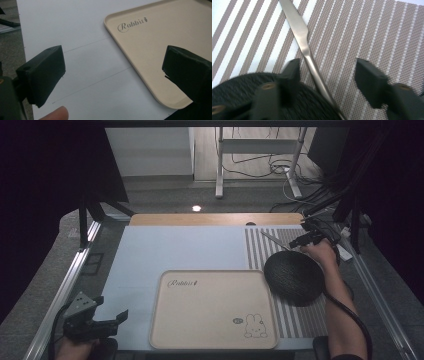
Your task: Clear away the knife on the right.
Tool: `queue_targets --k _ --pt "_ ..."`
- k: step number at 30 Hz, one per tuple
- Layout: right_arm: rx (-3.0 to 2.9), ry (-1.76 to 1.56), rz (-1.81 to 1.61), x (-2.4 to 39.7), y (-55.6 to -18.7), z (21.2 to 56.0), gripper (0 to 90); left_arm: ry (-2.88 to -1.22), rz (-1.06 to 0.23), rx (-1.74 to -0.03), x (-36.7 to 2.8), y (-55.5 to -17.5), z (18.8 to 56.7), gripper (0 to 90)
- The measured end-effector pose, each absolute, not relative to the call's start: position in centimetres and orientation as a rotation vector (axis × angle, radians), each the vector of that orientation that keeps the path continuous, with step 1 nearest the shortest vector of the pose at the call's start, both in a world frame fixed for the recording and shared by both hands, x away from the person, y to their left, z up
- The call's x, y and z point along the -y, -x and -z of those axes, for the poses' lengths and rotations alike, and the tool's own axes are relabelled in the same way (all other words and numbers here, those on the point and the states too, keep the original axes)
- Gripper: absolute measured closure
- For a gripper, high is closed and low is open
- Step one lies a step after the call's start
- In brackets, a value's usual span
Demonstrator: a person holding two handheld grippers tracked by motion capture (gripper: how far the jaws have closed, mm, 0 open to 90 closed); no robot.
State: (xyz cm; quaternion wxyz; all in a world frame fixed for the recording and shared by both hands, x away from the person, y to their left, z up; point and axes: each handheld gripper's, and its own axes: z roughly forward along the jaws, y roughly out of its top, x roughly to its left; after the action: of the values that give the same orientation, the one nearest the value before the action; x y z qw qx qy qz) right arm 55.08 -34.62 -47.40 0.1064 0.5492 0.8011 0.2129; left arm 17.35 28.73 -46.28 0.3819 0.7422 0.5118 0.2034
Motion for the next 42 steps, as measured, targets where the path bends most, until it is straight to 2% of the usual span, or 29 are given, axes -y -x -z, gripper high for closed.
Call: queue_targets --k 1,4,5,14,17,22,23,25,26,27,29,30,31,35,36,42 --pt "-2.354 -1.634 -0.603 34.2 -55.4 47.8 20.4 -1.896 -0.52 -1.306 -28.7 -17.3 46.3 4.8" --pt "-2.374 -1.645 -0.52 33.5 -55.7 48.5 3.0 -1.897 -0.521 -1.304 -28.7 -17.3 46.3 4.8" --pt "-2.369 -1.643 -0.502 33.4 -55.8 48.7 0.0 -1.899 -0.523 -1.302 -28.7 -17.3 46.3 4.8" --pt "-2.324 -1.624 -0.431 32.4 -56.5 49.8 0.0 -1.9 -0.524 -1.303 -28.6 -17.3 46.3 4.8" --pt "-2.304 -1.619 -0.389 32.2 -56.6 50.3 6.4 -1.902 -0.527 -1.303 -28.6 -17.3 46.3 4.8" --pt "-2.293 -1.644 -0.386 32.7 -56.7 50.4 9.9 -1.901 -0.531 -1.299 -28.6 -17.2 46.3 4.8" --pt "-2.308 -1.654 -0.415 33.2 -56.6 50.2 17.7 -1.9 -0.532 -1.299 -28.6 -17.1 46.3 4.8" --pt "-2.315 -1.642 -0.423 33.5 -56.5 50.0 24.2 -1.901 -0.533 -1.298 -28.6 -17.1 46.3 4.8" --pt "-2.315 -1.642 -0.423 33.5 -56.5 50.0 24.2 -1.901 -0.533 -1.298 -28.6 -17.1 46.3 4.8" --pt "-2.327 -1.628 -0.416 33.9 -56.3 49.8 31.7 -1.902 -0.535 -1.3 -28.6 -17.1 46.3 4.8" --pt "-2.343 -1.604 -0.421 34.3 -56.2 49.7 38.5 -1.902 -0.535 -1.299 -28.6 -17.1 46.3 4.8" --pt "-2.343 -1.604 -0.421 34.3 -56.2 49.7 38.5 -1.902 -0.535 -1.299 -28.6 -17.1 46.3 4.8" --pt "-2.369 -1.572 -0.427 34.6 -56.0 49.5 48.3 -1.902 -0.535 -1.3 -28.6 -17.1 46.3 4.8" --pt "-2.425 -1.523 -0.412 35.3 -55.7 49.2 75.2 -1.907 -0.536 -1.299 -28.6 -17.1 46.3 4.8" --pt "-2.434 -1.513 -0.405 35.5 -55.7 49.1 79.1 -1.905 -0.535 -1.3 -28.6 -17.1 46.3 4.8" --pt "-2.434 -1.526 -0.431 36.0 -55.6 49.1 80.0 -1.906 -0.536 -1.297 -28.6 -17.1 46.3 4.8"
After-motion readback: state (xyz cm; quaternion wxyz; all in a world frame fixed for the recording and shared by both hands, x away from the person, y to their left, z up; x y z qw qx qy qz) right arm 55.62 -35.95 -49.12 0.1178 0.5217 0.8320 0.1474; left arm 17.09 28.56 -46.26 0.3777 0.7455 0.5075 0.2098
